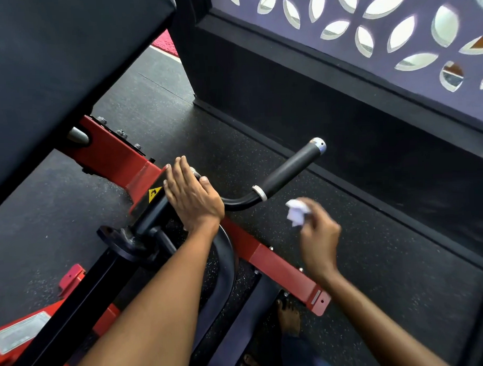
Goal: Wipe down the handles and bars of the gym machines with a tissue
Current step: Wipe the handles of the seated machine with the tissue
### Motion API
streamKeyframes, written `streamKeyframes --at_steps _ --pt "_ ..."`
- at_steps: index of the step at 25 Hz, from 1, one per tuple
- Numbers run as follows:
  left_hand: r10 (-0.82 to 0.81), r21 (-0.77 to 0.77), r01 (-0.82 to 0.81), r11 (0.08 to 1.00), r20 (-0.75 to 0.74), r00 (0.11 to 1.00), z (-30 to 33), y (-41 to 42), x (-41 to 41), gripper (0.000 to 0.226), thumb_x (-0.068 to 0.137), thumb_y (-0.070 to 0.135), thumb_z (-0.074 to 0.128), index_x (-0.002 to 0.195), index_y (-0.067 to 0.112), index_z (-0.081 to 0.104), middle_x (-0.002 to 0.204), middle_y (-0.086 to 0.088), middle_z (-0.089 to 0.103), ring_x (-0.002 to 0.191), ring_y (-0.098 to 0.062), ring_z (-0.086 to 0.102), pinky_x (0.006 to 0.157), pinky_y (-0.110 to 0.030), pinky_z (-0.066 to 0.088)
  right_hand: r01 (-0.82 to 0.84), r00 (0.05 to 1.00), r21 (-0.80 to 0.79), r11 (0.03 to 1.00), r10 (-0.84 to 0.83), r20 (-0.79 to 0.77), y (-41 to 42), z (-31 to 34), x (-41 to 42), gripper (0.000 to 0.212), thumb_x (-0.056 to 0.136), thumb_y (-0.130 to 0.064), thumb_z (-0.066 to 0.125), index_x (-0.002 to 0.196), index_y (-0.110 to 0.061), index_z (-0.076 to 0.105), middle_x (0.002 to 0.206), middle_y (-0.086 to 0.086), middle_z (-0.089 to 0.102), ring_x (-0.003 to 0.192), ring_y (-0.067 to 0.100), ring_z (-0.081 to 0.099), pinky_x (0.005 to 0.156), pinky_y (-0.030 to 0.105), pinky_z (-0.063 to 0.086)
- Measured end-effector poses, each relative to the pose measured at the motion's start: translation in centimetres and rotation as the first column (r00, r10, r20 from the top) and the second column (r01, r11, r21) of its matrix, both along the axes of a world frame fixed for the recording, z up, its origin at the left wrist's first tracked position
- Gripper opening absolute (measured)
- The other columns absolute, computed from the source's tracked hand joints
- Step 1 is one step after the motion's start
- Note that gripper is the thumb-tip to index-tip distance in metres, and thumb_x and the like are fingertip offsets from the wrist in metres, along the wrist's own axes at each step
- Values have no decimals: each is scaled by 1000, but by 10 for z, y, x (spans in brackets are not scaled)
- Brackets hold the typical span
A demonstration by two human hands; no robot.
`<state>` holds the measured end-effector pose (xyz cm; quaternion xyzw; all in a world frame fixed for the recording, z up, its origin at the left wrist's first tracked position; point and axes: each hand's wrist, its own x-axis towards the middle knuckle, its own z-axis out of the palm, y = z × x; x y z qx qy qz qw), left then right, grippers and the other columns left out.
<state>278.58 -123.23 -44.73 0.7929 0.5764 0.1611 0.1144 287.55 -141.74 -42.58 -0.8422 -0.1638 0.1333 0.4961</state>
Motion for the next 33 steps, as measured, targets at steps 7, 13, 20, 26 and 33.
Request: streamKeyframes --at_steps 7,13,20,26,33 --pt "-3 14 2 1000 12 1000 -1 1 1 60 91 26 36 149 10 31 155 -7 31 146 -24 18 117 -40 7 626 509 138 767 -268 -818 75 9 67 21 93 3 45 100 -7 63 87 5 62 73 13 58 84 37 53" --pt "-26 -42 24 999 -42 999 4 2 -1 57 100 28 36 152 9 21 159 -7 21 148 -23 9 118 -38 3 313 476 200 928 28 -879 49 22 -5 35 87 17 31 110 9 57 86 12 62 73 20 61 64 28 56" --pt "-19 -180 47 982 153 988 10 -97 -47 69 95 43 19 152 5 18 161 -9 14 148 -22 11 118 -40 6 135 656 27 990 -69 -752 -21 9 -41 28 85 7 52 109 -4 63 90 10 67 77 20 64 65 27 52" --pt "187 -478 -144 867 45 981 -69 -263 -168 71 92 43 18 146 -2 29 155 -15 27 144 -30 26 116 -48 18 -204 859 -360 910 -10 -511 -71 -56 -95 24 84 -9 57 103 -16 70 95 7 70 83 19 63 69 26 47" --pt "447 -416 -475 775 -170 878 -159 -231 -235 64 92 31 32 143 -8 34 152 -24 31 140 -41 29 114 -54 20 -624 775 -383 681 601 -195 -20 -150 -123 31 86 2 44 103 -3 69 100 14 69 90 26 65 82 34 50"
